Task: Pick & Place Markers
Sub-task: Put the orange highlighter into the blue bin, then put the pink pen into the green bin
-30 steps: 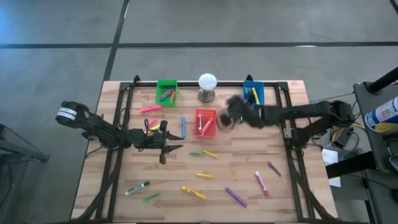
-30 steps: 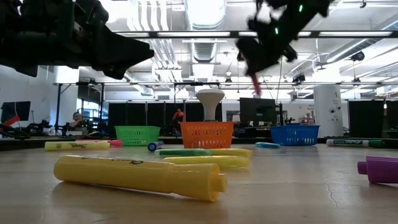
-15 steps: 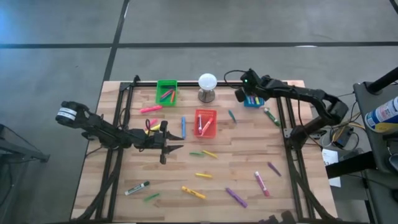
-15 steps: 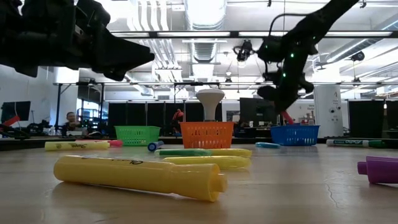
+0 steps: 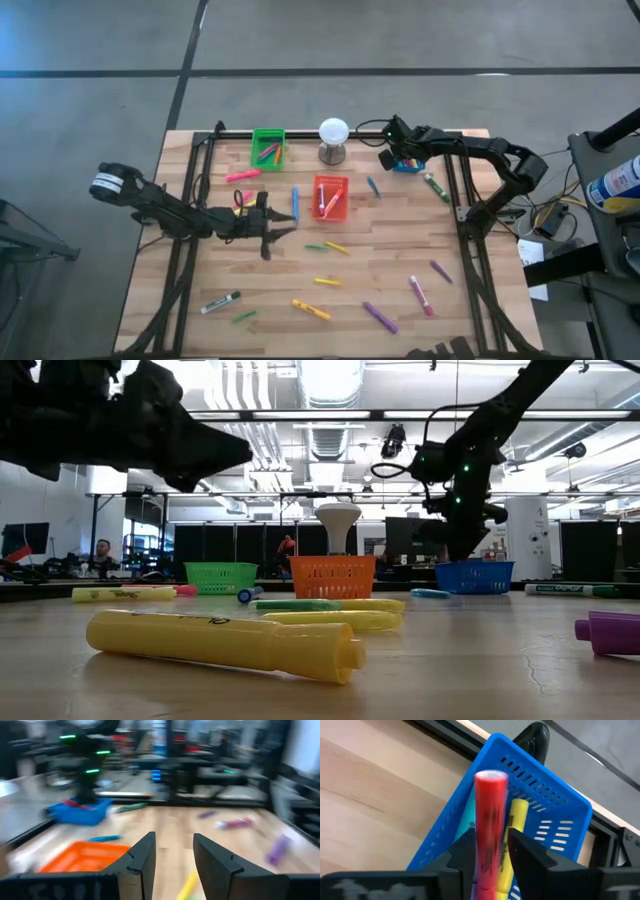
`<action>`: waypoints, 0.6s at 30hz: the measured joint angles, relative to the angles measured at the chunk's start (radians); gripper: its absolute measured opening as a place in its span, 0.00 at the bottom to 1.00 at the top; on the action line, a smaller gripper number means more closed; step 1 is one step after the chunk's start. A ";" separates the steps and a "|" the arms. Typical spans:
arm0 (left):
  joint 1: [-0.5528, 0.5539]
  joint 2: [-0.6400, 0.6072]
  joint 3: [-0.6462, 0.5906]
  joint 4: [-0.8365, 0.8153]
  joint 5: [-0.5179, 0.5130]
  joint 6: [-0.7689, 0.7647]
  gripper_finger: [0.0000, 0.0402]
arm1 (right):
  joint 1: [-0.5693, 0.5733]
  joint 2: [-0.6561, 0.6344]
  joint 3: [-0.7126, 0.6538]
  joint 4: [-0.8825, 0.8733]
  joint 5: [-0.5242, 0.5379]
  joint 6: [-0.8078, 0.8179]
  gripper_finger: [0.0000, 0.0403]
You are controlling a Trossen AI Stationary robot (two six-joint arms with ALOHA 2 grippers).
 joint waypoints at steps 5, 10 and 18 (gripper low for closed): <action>0.000 0.000 0.003 -0.039 -0.112 -0.018 0.31 | -0.002 -0.026 0.000 -0.023 0.004 0.008 0.37; 0.000 -0.001 0.002 -0.052 -0.103 -0.001 0.31 | 0.012 -0.085 -0.003 -0.100 -0.025 0.012 0.35; -0.009 -0.119 0.020 -0.300 -0.108 -0.003 0.23 | 0.252 -0.313 -0.214 0.069 -0.001 0.022 0.11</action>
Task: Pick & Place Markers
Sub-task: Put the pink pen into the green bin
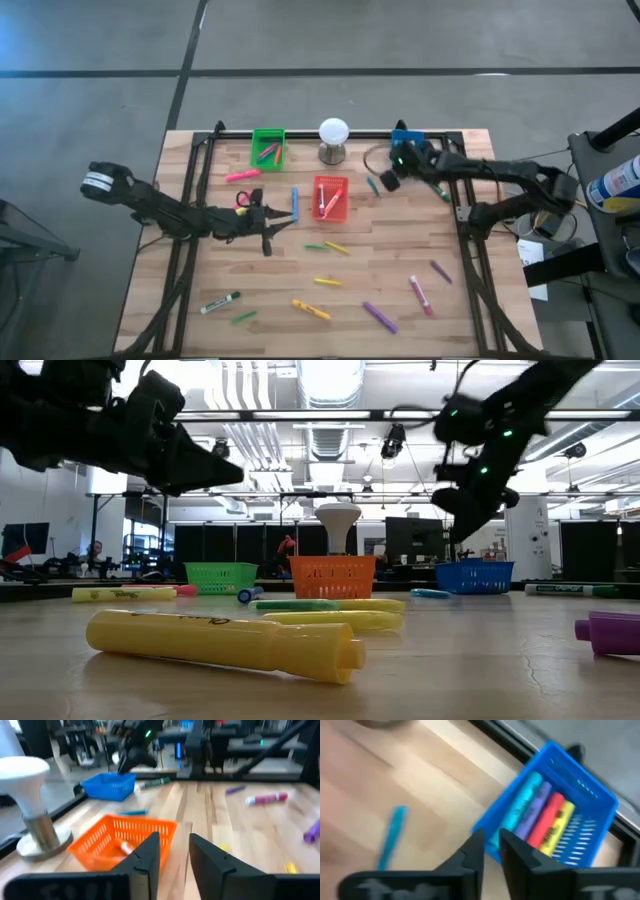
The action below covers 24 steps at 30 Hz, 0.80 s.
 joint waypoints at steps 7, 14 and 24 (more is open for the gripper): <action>0.000 -0.193 0.132 -0.630 -0.099 -0.099 0.04 | 0.307 -0.216 -0.241 0.328 0.140 0.089 0.02; 0.039 -0.246 0.331 -1.226 -0.188 -0.292 0.00 | 0.517 -0.284 -0.422 0.833 0.236 -0.024 0.02; 0.422 -0.228 0.428 -1.481 0.090 -0.248 0.00 | 0.548 -0.271 -0.447 0.986 0.238 -0.113 0.02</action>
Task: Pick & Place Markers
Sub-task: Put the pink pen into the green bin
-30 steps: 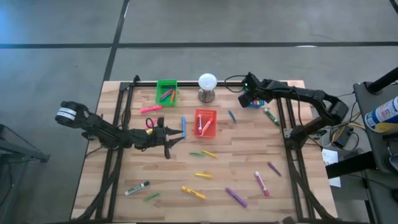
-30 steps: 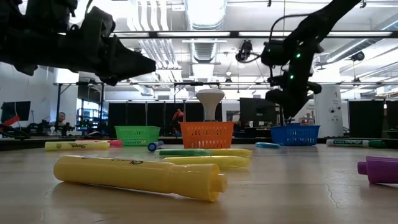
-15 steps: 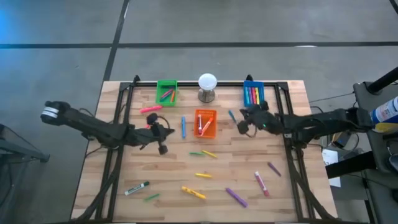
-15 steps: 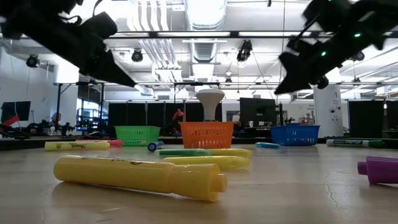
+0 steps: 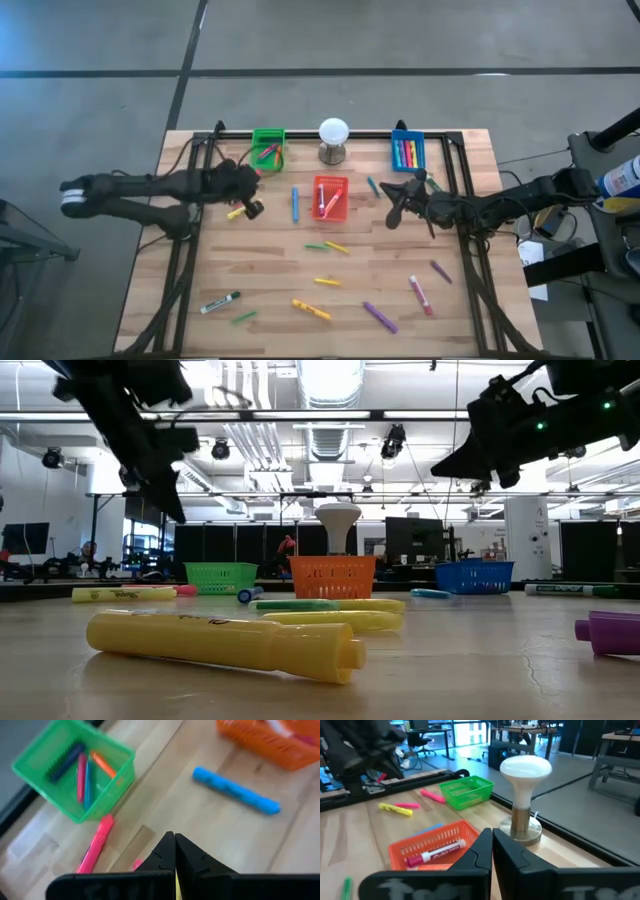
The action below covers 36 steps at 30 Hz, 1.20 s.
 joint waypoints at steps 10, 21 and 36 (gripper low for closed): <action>0.197 0.173 -0.020 -0.033 0.086 0.049 0.15 | 0.000 0.028 0.024 -0.001 -0.003 -0.008 0.02; 0.291 0.339 -0.002 -0.021 0.090 0.113 0.31 | 0.000 0.057 0.037 -0.003 -0.006 -0.022 0.02; 0.324 0.432 -0.029 0.044 0.145 0.188 0.22 | -0.001 0.056 0.036 -0.002 -0.009 -0.019 0.02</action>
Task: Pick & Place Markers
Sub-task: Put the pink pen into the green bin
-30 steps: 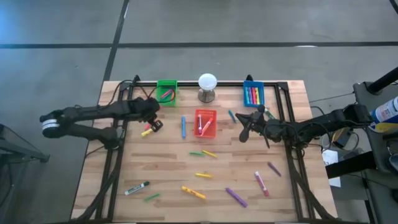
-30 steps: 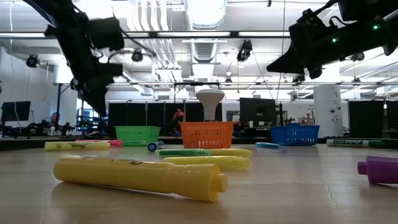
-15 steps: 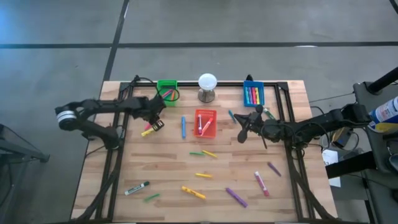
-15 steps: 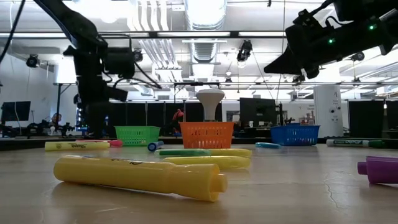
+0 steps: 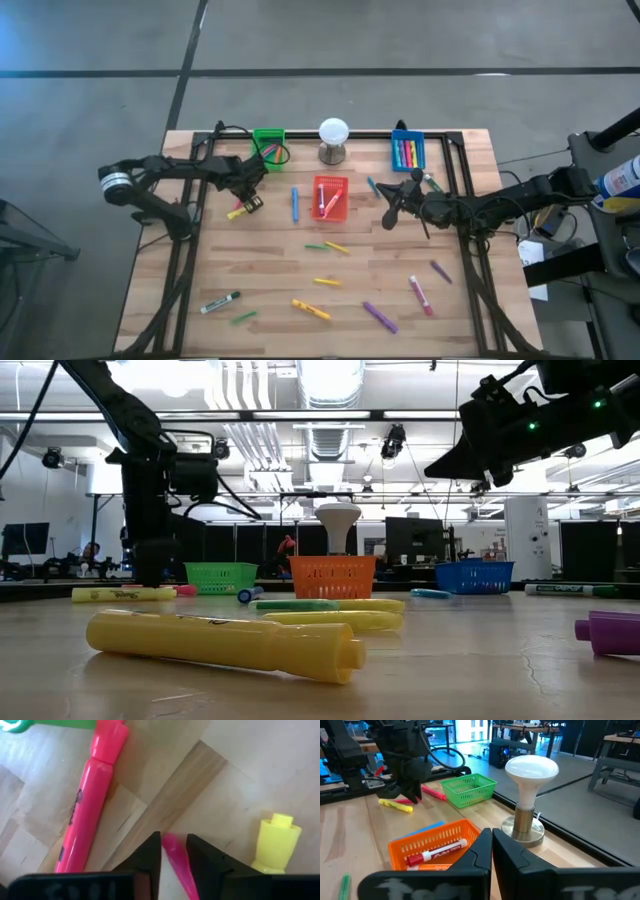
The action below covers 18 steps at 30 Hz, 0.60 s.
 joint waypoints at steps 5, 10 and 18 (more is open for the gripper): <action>0.000 -0.037 0.006 0.002 0.002 0.003 0.08 | 0.000 0.000 0.000 0.000 -0.002 -0.002 0.02; 0.001 -0.116 0.067 0.001 -0.016 0.003 0.03 | 0.000 0.000 -0.001 0.000 -0.002 -0.002 0.02; 0.019 -0.182 0.198 0.116 -0.078 0.009 0.04 | 0.000 0.000 -0.001 0.001 -0.001 -0.003 0.02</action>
